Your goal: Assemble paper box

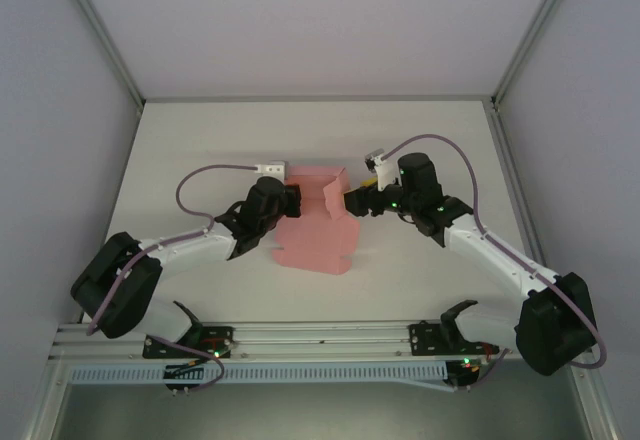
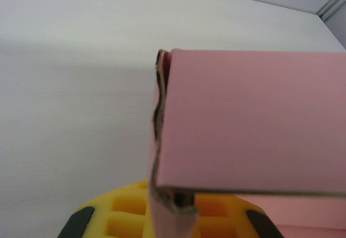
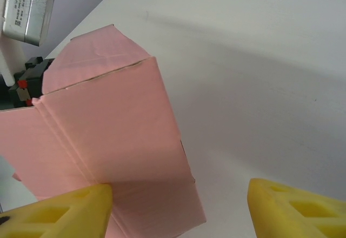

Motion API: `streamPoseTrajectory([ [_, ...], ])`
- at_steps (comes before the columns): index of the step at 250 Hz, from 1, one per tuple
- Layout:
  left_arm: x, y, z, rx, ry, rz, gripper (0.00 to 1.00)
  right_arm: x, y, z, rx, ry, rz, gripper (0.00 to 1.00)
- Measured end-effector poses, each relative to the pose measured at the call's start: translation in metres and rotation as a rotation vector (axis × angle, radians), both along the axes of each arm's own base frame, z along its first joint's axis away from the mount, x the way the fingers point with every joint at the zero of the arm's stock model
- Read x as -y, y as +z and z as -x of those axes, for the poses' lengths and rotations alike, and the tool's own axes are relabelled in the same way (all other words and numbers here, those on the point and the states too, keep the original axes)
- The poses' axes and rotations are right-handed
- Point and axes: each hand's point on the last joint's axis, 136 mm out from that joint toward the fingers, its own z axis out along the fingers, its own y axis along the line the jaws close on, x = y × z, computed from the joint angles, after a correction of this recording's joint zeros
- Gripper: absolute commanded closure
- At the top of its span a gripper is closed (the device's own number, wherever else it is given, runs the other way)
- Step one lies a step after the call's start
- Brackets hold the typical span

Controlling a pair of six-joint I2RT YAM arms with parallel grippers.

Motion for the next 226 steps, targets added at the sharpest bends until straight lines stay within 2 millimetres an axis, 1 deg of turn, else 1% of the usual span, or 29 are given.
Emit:
streamPoseTrajectory([
  [21,-0.001,0.0,0.0,0.001,0.004,-0.003,1.0,0.0,-0.001,0.002,-0.008,0.002,0.007,0.35],
  [41,-0.001,-0.001,0.0,-0.003,0.006,-0.008,1.0,-0.001,-0.002,0.004,-0.014,0.006,0.01,0.35],
  [78,0.001,-0.001,0.001,-0.003,-0.001,-0.008,1.0,-0.006,0.003,0.012,-0.013,0.038,-0.005,0.35],
  [112,0.001,0.0,0.001,-0.004,-0.001,-0.008,1.0,-0.006,0.008,0.015,-0.004,0.048,-0.016,0.36],
  [137,0.003,0.0,0.002,-0.005,-0.01,-0.005,1.0,-0.006,0.006,0.014,-0.005,0.041,-0.008,0.37],
  [157,0.005,0.0,0.003,-0.006,-0.023,-0.003,1.0,-0.005,0.001,0.012,-0.011,0.021,0.02,0.37],
  [173,0.006,0.001,0.003,-0.004,-0.033,-0.003,1.0,-0.005,-0.005,0.007,-0.009,-0.001,0.055,0.43],
  [195,0.007,0.001,0.004,-0.003,-0.039,-0.005,1.0,-0.005,-0.011,0.001,-0.003,-0.025,0.098,0.48],
  [209,0.006,0.0,0.004,-0.005,-0.037,-0.012,1.0,-0.006,-0.014,-0.004,0.011,-0.041,0.127,0.54],
  [226,0.003,-0.002,0.003,-0.009,-0.029,-0.019,1.0,-0.007,-0.019,-0.008,0.029,-0.069,0.169,0.65],
])
